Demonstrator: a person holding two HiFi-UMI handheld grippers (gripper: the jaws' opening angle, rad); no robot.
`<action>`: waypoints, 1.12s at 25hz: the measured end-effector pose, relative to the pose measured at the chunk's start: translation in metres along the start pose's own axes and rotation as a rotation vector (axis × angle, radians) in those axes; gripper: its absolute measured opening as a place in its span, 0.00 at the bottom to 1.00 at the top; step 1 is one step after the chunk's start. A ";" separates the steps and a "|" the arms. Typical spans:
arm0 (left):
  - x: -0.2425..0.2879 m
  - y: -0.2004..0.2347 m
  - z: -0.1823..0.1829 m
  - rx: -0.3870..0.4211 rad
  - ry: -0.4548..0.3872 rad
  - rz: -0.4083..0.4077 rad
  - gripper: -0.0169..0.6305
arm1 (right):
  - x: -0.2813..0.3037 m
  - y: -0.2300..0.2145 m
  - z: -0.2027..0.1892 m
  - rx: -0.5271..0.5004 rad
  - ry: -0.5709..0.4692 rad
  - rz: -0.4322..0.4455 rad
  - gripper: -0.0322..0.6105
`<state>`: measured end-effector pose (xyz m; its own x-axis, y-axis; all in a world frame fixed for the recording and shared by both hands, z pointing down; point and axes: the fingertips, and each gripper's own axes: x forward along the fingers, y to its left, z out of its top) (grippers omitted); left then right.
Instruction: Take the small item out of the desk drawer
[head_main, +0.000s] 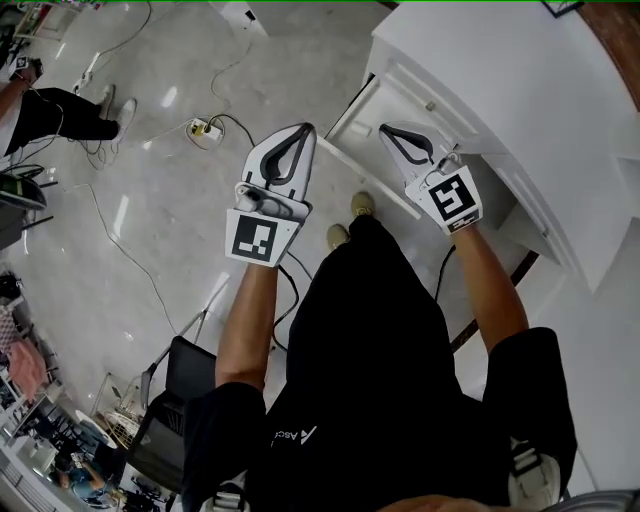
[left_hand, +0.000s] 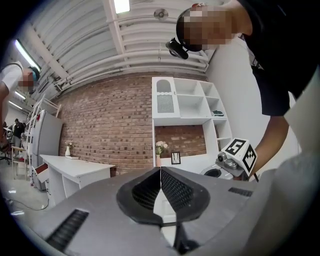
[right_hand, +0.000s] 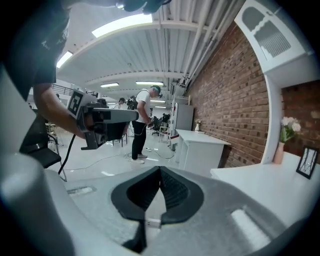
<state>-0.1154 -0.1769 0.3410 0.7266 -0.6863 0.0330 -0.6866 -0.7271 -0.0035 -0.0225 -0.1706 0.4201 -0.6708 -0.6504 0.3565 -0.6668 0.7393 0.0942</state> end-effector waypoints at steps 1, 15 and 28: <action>0.008 0.003 -0.008 -0.005 0.007 0.001 0.03 | 0.008 -0.005 -0.012 -0.005 0.009 0.006 0.05; 0.084 0.038 -0.139 -0.067 0.092 -0.033 0.03 | 0.107 -0.022 -0.183 -0.017 0.273 0.113 0.18; 0.098 0.071 -0.246 -0.128 0.154 -0.099 0.03 | 0.186 -0.008 -0.326 0.048 0.470 0.135 0.35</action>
<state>-0.0996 -0.2907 0.5895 0.7844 -0.5937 0.1797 -0.6174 -0.7753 0.1336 -0.0361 -0.2408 0.7888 -0.5405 -0.3917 0.7445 -0.6053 0.7957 -0.0208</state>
